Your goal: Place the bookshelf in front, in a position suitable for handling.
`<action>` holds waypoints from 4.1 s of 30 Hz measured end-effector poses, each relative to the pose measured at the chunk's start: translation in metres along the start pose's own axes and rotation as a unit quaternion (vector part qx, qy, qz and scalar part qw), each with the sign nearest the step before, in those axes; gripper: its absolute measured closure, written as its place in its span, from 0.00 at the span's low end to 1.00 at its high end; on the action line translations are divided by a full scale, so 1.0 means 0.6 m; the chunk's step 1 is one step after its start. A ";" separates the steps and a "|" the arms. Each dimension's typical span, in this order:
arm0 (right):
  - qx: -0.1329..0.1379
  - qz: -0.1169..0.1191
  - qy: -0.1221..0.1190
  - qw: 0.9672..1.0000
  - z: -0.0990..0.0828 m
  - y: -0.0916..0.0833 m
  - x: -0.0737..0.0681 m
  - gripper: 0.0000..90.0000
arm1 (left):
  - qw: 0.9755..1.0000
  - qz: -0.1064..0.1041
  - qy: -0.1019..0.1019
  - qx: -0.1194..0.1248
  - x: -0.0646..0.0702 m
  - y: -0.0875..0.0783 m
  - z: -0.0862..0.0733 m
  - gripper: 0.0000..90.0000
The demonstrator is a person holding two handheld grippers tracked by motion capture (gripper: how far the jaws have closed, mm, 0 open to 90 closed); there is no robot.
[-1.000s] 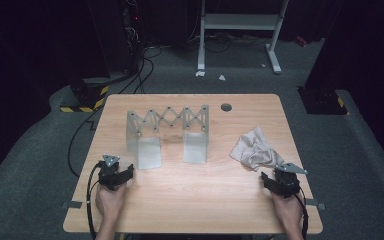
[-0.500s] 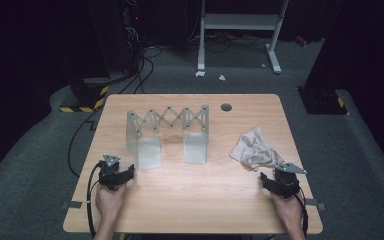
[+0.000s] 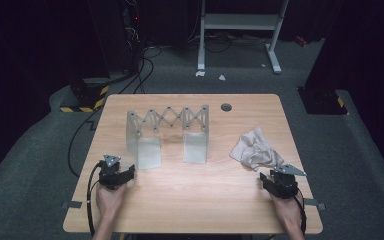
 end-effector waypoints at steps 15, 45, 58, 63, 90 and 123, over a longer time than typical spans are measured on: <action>-0.002 0.068 -0.036 0.997 0.053 0.034 -0.075 0.68 | 0.998 -0.055 0.011 -0.004 0.034 -0.003 0.017 0.41; -0.024 0.137 -0.001 0.990 0.123 0.172 -0.227 0.73 | 0.997 -0.071 -0.027 -0.014 0.035 0.032 0.044 0.85; -0.021 0.099 -0.005 0.995 0.127 0.163 -0.211 0.97 | 0.996 -0.079 -0.027 -0.014 0.030 0.030 0.043 0.88; -0.018 0.072 -0.002 0.997 0.123 0.154 -0.184 1.00 | 0.996 -0.084 -0.025 -0.014 0.029 0.030 0.043 0.90; -0.006 0.020 0.023 1.000 0.063 0.075 -0.088 1.00 | 0.990 -0.137 0.020 -0.008 0.111 0.024 0.038 0.94; -0.033 -0.041 0.050 0.997 0.115 0.074 0.009 0.30 | 0.996 -0.071 0.058 0.016 0.129 0.032 0.029 0.44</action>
Point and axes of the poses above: each handheld gripper's, and its own axes: y roughly forward along the jaws, z roughly out of its top, x roughly to its right, the point moved 1 cm from there along y, roughly forward along the jaws, and after that the axes turned 4 degrees about y, right-handed, at the moved point
